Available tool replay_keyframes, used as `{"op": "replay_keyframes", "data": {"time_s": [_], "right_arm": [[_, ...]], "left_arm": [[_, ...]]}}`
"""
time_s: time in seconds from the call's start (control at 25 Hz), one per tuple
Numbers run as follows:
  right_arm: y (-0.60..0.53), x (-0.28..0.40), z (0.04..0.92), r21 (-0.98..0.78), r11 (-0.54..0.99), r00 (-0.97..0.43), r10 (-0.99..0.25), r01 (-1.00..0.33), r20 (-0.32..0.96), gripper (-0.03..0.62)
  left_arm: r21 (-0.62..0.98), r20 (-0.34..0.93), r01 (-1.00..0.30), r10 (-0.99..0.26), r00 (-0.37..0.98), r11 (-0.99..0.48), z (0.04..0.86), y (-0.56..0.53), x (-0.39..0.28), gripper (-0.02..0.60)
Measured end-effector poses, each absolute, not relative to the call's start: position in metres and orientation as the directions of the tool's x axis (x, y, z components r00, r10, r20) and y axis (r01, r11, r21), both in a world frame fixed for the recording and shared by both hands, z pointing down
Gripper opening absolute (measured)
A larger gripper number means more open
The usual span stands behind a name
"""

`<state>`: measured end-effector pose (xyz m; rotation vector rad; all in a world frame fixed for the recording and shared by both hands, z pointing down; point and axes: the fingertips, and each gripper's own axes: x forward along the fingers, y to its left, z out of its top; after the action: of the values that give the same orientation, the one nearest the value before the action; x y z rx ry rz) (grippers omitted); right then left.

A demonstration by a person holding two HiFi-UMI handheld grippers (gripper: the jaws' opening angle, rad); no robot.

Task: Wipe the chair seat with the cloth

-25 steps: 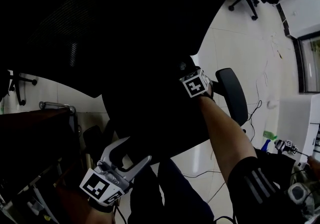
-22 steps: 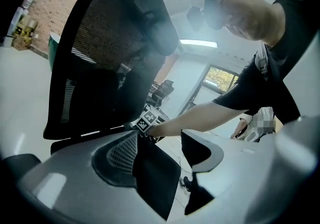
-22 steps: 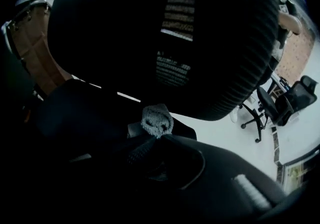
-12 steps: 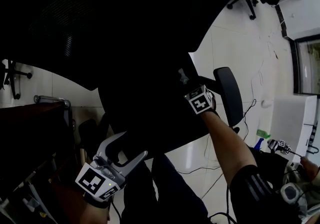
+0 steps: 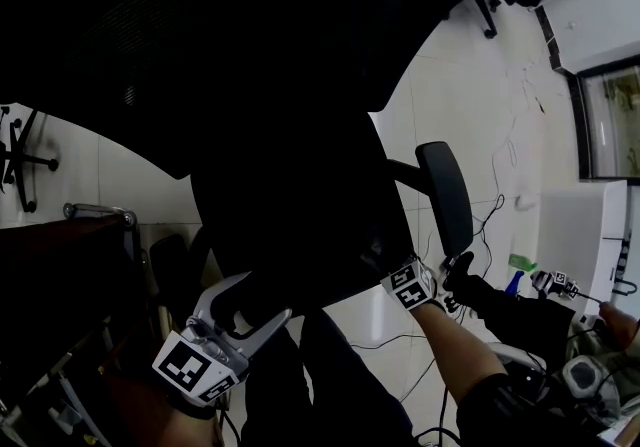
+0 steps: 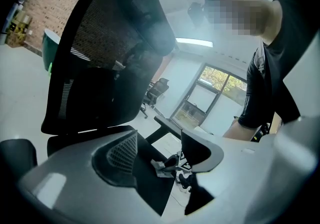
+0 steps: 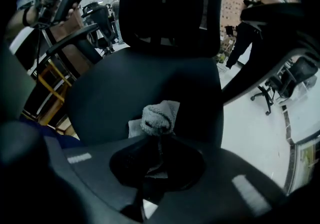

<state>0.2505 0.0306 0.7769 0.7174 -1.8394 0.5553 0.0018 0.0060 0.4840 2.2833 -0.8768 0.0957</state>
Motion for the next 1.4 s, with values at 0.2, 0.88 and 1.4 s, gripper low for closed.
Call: {"op": "replay_keyframes", "data": {"time_s": [0.2,0.88,1.4], "right_arm": [[0.078,0.255,0.775,-0.083,0.708,-0.264,-0.15,-0.702,0.953,0.029],[-0.11,-0.122,0.744,-0.169,0.9,-0.629,-0.137,-0.402,0.765,0.029],[-0.135,0.068,0.801,-0.001,0.832,-0.334,-0.222,-0.555,0.916,0.029]], "left_arm": [[0.572,0.286,-0.613,-0.568,0.772,-0.545,0.481,0.006,-0.002,0.298],[0.544,0.283,-0.664,-0.632,0.721,-0.513,0.478,0.012,-0.044,0.298],[0.56,0.271,-0.661,-0.643,0.716,-0.5,0.48,0.012,-0.064,0.298]]}}
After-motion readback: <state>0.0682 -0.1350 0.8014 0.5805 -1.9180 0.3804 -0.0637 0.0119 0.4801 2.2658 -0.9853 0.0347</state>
